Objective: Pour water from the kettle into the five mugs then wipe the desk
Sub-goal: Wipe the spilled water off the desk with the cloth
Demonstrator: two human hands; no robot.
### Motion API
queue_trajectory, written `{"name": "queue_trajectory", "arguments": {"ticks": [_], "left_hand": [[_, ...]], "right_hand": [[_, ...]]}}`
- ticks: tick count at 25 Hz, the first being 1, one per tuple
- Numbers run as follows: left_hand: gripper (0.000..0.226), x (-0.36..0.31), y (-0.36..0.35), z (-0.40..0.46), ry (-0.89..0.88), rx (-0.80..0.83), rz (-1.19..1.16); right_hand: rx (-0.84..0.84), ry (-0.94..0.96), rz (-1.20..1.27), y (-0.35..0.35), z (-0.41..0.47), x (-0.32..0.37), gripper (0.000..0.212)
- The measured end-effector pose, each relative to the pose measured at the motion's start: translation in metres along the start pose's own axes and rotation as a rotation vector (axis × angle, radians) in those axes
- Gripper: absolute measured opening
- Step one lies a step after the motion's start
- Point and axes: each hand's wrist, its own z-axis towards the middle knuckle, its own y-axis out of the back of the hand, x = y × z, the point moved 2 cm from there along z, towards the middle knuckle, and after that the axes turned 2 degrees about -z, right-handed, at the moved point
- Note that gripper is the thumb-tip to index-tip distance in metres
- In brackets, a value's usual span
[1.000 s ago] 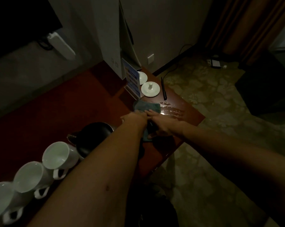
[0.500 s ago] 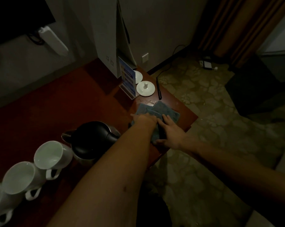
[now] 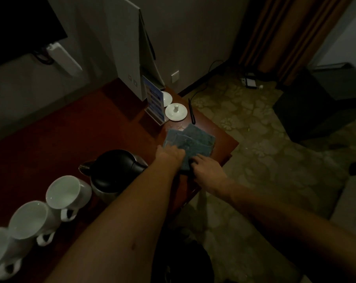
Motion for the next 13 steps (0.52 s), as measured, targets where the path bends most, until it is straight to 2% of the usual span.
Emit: {"name": "queue_trajectory", "arguments": {"ticks": [2,5,8,11,13], "left_hand": [[0.065,0.000,0.001,-0.010,0.000,0.024,0.001],[0.047,-0.002,0.014,-0.022,-0.001,-0.070,-0.066],[0.031,0.002,0.038,-0.028,-0.051,-0.177,-0.179],[0.024,0.019,0.075,-0.033,-0.087,-0.156,-0.338],[0.029,0.029,0.092,-0.027,-0.040,-0.190,-0.343]], "right_hand": [[-0.029,-0.105,0.171,0.012,0.002,0.002,0.022],[-0.074,-0.174,0.390,0.033,-0.001,-0.003,0.014],[-0.154,-0.167,0.571,0.061,-0.004,-0.009,0.006],[-0.222,-0.174,0.774,0.088,0.003,-0.028,0.009],[-0.217,-0.243,0.903,0.092,0.016,-0.047,0.013]]}}
